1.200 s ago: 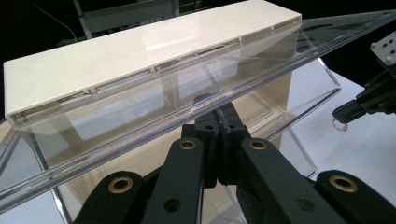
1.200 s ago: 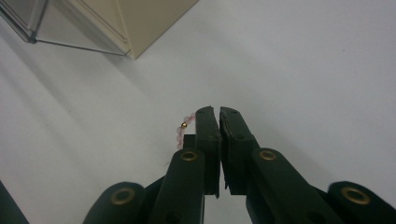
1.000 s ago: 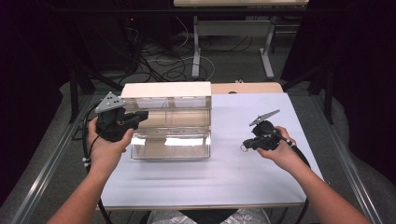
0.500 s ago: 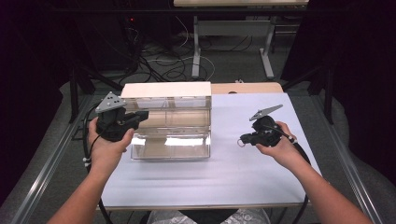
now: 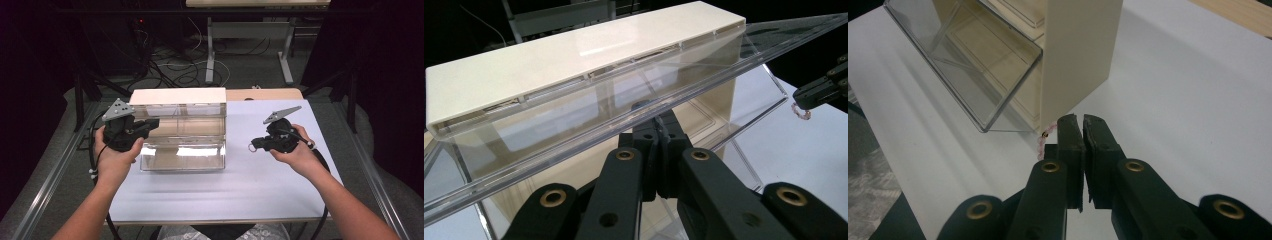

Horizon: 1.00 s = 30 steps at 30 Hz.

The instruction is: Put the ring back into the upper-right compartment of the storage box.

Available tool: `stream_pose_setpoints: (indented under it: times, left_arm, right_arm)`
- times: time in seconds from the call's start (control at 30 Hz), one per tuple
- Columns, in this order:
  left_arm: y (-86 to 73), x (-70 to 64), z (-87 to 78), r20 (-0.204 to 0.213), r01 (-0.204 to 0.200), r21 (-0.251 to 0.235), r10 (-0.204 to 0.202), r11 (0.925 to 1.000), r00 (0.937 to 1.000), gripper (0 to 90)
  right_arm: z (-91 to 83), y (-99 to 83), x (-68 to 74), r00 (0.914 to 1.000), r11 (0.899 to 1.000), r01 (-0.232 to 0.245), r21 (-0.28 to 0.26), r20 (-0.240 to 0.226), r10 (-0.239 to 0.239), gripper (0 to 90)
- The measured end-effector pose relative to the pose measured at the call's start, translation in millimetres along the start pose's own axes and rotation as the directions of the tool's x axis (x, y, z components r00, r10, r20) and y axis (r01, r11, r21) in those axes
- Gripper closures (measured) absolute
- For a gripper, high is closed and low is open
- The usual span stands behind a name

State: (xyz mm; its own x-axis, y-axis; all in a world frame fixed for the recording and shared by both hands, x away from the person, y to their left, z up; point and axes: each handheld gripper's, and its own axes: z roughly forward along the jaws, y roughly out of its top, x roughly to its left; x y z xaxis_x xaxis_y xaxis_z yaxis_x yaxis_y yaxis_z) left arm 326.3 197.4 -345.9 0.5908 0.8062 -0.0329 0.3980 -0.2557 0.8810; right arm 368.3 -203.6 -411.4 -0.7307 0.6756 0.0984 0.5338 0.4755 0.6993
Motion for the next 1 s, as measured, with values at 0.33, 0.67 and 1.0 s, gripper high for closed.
stream_pose_setpoints:
  times: [0.33, 0.67, 1.0]
  left_arm:
    - [0.4, 0.1, 0.0, 0.0, 0.0, -0.001, 0.0, 1.0, 1.0, 90.0]
    - [1.0, -0.2, -0.3, 0.0, 0.0, 0.001, 0.0, 1.0, 1.0, 90.0]
    - [1.6, -0.3, 0.3, -0.003, 0.0, 0.0, 0.0, 1.0, 1.0, 90.0]
  right_arm:
    - [-4.0, 15.5, 9.4, 0.9996, 0.999, 0.021, -0.038, -0.02, -0.022, 87.2]
    - [-7.5, 30.8, 19.2, 0.998, 0.995, 0.05, -0.081, -0.035, -0.053, 87.2]
    - [-8.6, 44.9, 28.4, 0.9964, 0.992, 0.061, -0.112, -0.053, -0.067, 87.2]
